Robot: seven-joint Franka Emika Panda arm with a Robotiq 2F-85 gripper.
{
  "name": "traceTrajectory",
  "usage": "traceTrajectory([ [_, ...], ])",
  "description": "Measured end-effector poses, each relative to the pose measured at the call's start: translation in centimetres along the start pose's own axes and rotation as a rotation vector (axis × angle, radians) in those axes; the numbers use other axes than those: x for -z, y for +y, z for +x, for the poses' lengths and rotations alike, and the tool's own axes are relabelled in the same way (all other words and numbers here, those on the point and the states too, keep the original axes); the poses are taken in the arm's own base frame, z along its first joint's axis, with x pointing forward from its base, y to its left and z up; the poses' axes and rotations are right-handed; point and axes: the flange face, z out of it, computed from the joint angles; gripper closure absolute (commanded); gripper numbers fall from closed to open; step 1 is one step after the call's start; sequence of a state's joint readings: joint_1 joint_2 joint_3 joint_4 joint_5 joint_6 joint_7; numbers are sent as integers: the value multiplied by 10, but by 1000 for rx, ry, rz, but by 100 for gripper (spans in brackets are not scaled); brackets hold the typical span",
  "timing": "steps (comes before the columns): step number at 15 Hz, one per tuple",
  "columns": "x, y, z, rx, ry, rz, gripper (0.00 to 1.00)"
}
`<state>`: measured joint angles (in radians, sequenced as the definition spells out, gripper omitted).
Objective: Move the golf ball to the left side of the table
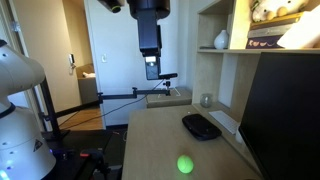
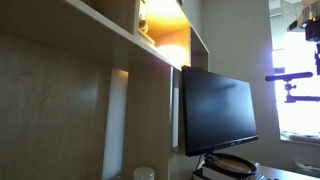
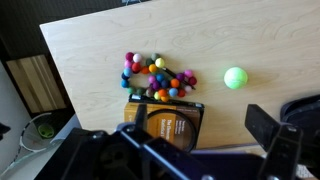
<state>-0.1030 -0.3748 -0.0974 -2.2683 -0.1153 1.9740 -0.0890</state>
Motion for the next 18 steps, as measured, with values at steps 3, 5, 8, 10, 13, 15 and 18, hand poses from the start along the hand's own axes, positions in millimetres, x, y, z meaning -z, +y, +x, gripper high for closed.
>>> traceTrajectory([
  [3,-20,7,11,-4,-45,-16,0],
  [5,-34,13,17,-12,-78,-41,0],
  [8,-54,16,22,-30,-122,-80,0],
  [10,-61,16,23,-30,-137,-106,0],
  [13,-63,16,23,-32,-141,-108,0],
  [15,-63,16,23,-32,-141,-108,0],
  [18,-63,16,23,-32,-142,-108,0],
])
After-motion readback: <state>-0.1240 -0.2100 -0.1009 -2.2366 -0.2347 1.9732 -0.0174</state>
